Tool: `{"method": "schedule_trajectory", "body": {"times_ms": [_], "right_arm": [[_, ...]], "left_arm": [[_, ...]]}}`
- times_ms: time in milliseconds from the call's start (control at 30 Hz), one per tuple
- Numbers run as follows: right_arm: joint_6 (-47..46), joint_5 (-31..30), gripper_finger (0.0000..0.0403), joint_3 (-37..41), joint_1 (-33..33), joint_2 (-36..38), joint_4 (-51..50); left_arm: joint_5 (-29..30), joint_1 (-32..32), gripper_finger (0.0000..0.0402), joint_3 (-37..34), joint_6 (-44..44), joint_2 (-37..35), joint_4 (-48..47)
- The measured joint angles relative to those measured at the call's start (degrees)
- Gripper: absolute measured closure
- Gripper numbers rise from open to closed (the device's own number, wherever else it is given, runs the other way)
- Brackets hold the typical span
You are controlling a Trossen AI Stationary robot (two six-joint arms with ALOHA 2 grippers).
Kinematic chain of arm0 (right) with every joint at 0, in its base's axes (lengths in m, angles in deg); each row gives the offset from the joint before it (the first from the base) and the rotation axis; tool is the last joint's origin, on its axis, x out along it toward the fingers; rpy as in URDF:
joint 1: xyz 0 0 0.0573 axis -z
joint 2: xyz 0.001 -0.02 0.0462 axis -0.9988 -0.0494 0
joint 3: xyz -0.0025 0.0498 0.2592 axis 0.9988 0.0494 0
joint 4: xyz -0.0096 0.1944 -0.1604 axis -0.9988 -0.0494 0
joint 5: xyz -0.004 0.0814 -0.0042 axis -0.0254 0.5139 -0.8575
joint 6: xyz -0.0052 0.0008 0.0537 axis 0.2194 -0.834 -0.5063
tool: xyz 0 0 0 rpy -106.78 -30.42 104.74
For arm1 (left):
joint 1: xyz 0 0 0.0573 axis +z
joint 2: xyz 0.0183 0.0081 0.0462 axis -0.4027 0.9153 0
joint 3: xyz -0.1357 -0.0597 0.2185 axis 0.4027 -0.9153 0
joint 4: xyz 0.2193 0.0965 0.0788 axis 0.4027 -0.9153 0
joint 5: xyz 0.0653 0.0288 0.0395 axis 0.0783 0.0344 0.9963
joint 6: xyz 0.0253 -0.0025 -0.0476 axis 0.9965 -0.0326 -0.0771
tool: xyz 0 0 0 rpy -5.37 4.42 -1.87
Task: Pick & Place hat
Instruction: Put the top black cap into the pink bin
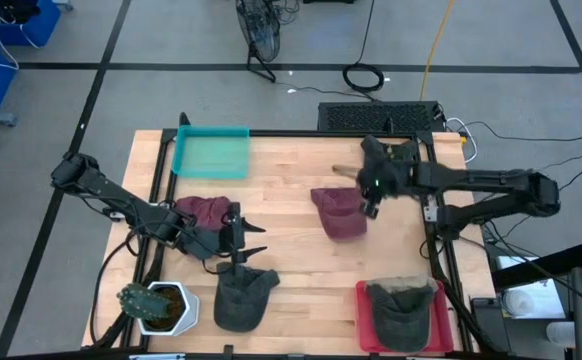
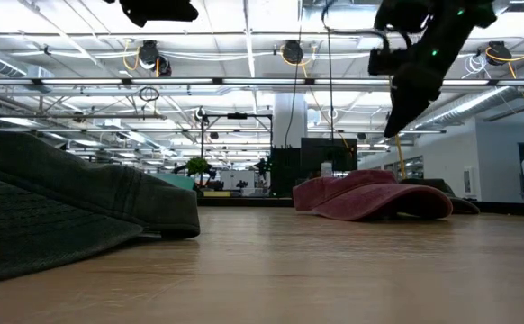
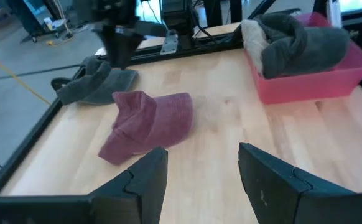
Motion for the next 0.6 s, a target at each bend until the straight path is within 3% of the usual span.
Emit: {"method": "schedule_trajectory", "body": {"times_ms": [333,600], "right_arm": [[10.8,3.1,0.0240,0.0,23.9,-2.2,-2.4],[19.0,3.4,0.0228,0.0,32.0,-6.5,-4.5]], "left_arm": [[0.0,4.2,0.0202,0.0,1.5,0.0,-1.7],[0.1,8.5,0.0202,0.0,3.2,-1.0,-1.8]]}}
